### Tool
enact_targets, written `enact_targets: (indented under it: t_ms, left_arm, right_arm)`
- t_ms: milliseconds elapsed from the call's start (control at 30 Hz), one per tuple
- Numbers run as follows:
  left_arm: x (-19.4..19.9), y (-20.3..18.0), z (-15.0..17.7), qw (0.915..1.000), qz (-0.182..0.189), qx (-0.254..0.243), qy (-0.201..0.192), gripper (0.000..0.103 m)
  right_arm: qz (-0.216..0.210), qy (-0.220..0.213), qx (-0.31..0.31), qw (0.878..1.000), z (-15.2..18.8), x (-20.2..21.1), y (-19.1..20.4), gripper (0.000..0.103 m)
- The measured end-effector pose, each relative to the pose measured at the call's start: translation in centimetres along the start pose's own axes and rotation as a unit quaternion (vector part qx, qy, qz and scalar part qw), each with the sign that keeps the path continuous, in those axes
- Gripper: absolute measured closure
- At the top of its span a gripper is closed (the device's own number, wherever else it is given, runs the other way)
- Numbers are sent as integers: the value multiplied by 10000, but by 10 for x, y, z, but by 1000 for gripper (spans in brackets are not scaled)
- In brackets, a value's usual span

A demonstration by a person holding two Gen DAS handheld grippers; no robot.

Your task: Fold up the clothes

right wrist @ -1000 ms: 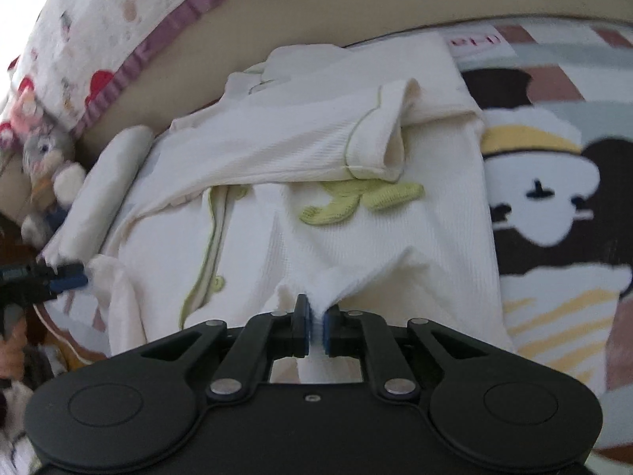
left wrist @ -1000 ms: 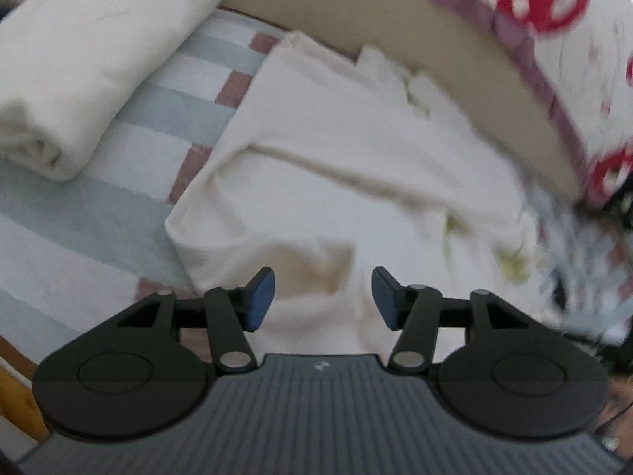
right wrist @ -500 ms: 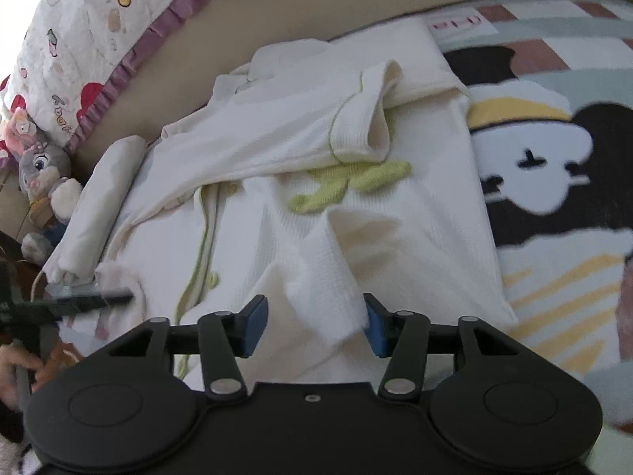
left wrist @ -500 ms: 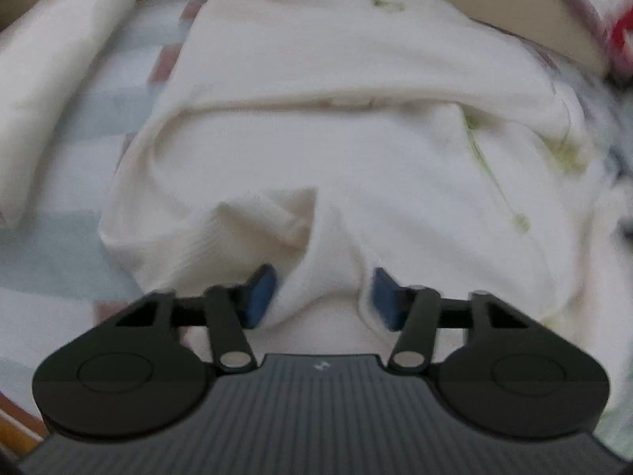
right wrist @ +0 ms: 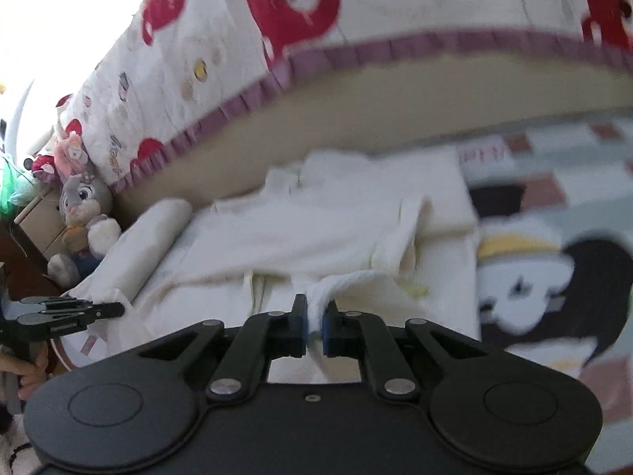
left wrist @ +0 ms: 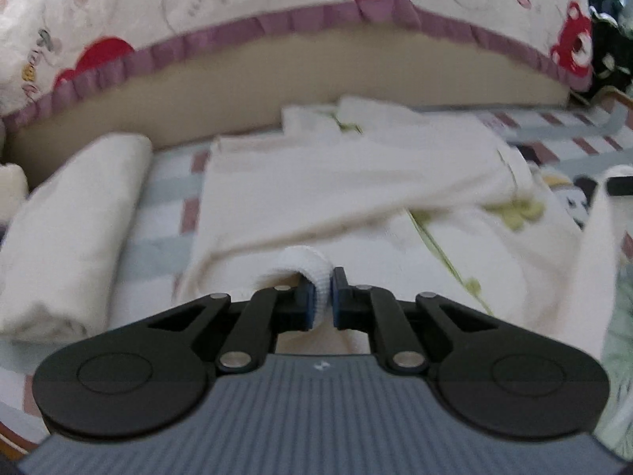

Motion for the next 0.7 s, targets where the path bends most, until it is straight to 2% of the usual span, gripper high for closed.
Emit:
enact_targets:
  t_ms: [100, 200, 333, 400, 467, 500, 533, 600, 633, 700]
  left_arm:
    - [-2, 10, -28, 9997, -93, 15, -220, 95]
    - [-18, 16, -70, 9990, -201, -243, -315, 96]
    - [-61, 26, -153, 9972, -347, -529, -395, 96]
    - [-92, 40, -189, 9976, -481, -331, -377, 92]
    - [-132, 61, -215, 9983, -486, 88, -320, 87]
    - [-151, 73, -219, 9982, -400, 381, -235, 84]
    - [-161, 82, -217, 9969, -363, 661, -211, 78]
    - [-167, 96, -200, 9938, -315, 1034, -255, 35]
    - [-165, 101, -185, 9921, -245, 1200, -288, 31]
    - [-158, 109, -147, 9877, -47, 1543, -262, 31]
  right_arm:
    - [85, -156, 217, 9996, -33, 5, -2, 94]
    - [177, -306, 437, 9984, -67, 7, -4, 94]
    - [497, -382, 399, 9972, -140, -39, -39, 94]
    - [661, -425, 331, 9964, -178, -64, -56, 91]
    - [823, -323, 55, 9961, -207, -97, -79, 81]
    - [1001, -229, -158, 9946, -214, -115, -94, 60]
    - [1219, -182, -305, 9919, -216, -129, -108, 52]
    - [1421, -100, -534, 9884, -204, -140, -126, 53]
    - [1464, -67, -624, 9872, -195, -142, -132, 53]
    - [1349, -29, -667, 9886, -165, -137, -135, 53]
Point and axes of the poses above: each gripper's, at about its wrist camera, not at the fingertips, and x roughly against the way its jaws point, y to its left, z to its underside, the point moved 9 cm from there along -x, roughly the way its jaws point, and after that the axes turned 6 degrees about x, right-handed, at the moved point
